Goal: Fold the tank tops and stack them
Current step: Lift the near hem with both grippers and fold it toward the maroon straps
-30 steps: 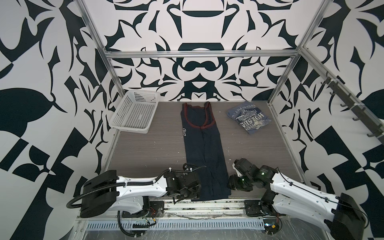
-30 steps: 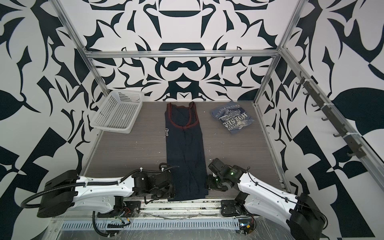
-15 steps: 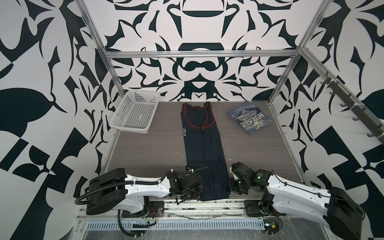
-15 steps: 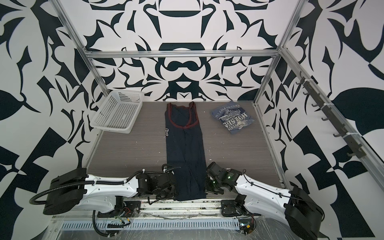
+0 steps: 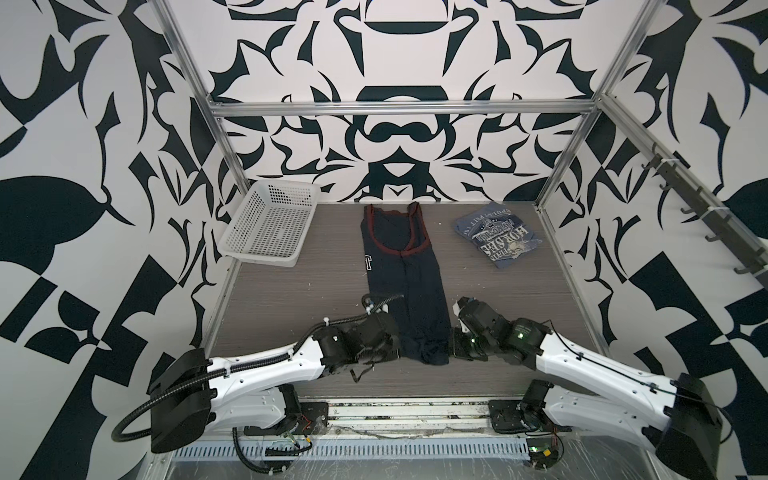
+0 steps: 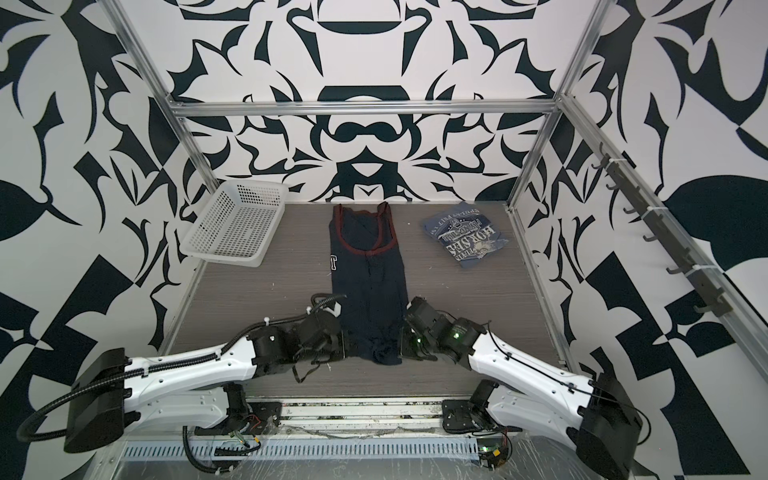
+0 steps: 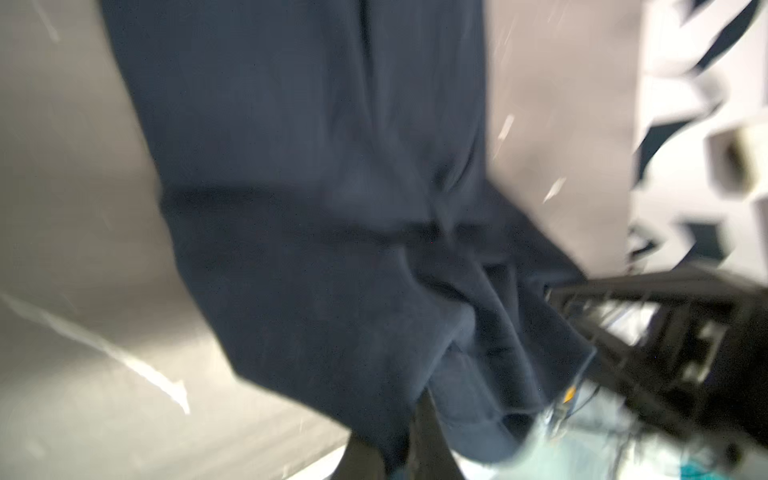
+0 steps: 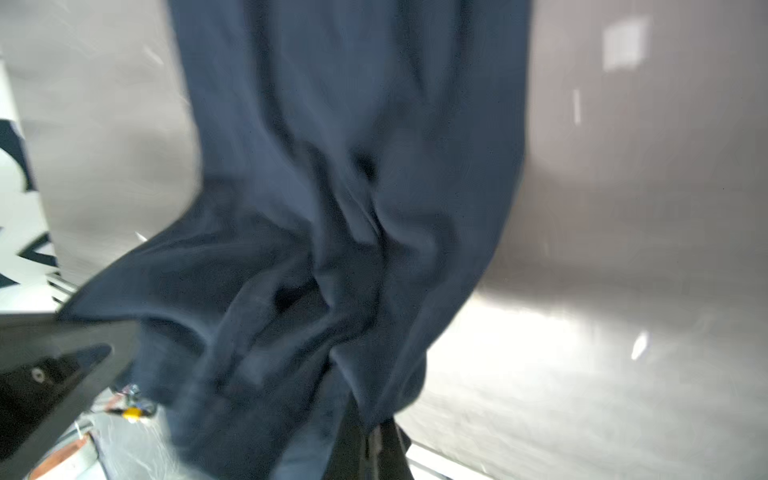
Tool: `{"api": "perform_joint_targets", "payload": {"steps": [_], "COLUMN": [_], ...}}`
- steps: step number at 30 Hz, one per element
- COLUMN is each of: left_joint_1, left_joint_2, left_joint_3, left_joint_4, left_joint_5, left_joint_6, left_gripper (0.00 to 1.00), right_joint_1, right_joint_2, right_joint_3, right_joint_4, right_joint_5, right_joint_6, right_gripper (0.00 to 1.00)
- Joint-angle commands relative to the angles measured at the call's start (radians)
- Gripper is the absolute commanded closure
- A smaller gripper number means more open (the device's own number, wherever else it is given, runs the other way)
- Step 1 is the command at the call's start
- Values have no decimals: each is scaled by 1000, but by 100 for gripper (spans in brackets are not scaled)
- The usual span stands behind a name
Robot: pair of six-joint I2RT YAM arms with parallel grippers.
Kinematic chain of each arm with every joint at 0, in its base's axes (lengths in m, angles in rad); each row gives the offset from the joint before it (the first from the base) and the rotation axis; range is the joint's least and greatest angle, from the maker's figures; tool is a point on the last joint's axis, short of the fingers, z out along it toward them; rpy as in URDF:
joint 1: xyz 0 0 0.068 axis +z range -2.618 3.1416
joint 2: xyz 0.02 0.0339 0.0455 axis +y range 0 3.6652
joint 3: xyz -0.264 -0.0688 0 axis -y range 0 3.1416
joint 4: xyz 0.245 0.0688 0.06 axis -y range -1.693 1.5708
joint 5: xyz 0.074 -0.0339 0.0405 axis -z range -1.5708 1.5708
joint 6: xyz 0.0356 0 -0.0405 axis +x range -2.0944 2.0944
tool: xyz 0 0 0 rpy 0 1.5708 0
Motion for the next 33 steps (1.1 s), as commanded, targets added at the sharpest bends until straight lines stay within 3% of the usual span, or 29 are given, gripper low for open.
{"api": "perform_joint_targets", "payload": {"steps": [1,5,10,14,21,24,28,30,33], "left_joint_1": [136,290,429,502,580,601,619,626,627], "left_joint_2": [39,195,366,475,698,759,779,756,681], "left_joint_3": [87,221,330,408,570,619,657,674,661], "left_joint_4": [-10,-10,40,62,98,86,32,-31,-97], "left_joint_5": [8,63,138,152,272,285,250,205,136], "left_joint_6": [139,230,263,289,334,338,358,378,410], "left_gripper": [100,100,100,99,93,80,51,40,29], "right_joint_1": [-121,-280,-366,-397,-435,-447,-456,-456,-456], "right_joint_2": [104,305,566,746,962,1020,1009,982,935], "right_joint_3": [154,324,553,713,928,988,1008,1011,1002], "right_joint_4": [40,79,86,71,38,19,1,-19,-84], "right_joint_5": [4,-85,-149,-161,-151,-150,-80,-52,-25], "right_joint_6": [-182,-302,-384,-410,-442,-444,-444,-468,-509], "right_gripper": [100,100,100,100,100,100,57,47,41]}}
